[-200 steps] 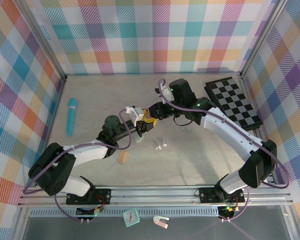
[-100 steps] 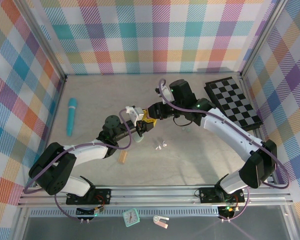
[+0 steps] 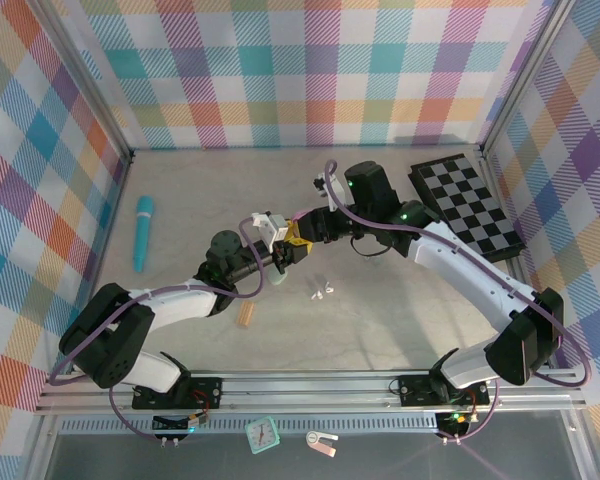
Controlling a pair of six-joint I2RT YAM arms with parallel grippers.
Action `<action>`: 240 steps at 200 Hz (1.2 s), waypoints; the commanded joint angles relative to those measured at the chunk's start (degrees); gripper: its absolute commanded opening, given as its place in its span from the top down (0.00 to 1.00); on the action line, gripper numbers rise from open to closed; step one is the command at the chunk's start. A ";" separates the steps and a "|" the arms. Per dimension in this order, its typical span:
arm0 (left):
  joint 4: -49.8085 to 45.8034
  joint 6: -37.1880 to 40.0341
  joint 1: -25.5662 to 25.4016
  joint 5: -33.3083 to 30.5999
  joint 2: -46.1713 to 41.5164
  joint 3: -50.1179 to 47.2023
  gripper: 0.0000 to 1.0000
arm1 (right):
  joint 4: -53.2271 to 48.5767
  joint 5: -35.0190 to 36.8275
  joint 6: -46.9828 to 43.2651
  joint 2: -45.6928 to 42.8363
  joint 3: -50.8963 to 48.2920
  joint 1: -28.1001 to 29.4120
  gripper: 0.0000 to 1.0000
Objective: Insert wireless bluetooth earbuds into charging case
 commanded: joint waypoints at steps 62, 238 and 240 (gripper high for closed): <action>0.32 4.17 -0.74 0.95 -2.21 -0.12 0.70 | 2.85 12.65 1.72 -8.13 -2.52 -0.34 0.57; 2.83 3.56 -0.48 1.49 -3.95 -0.37 0.70 | 1.02 11.24 7.72 -5.41 -2.59 -1.96 0.54; 2.93 3.41 -0.48 1.56 -3.92 -0.33 0.70 | 1.49 11.23 7.94 -5.64 -2.89 -2.02 0.53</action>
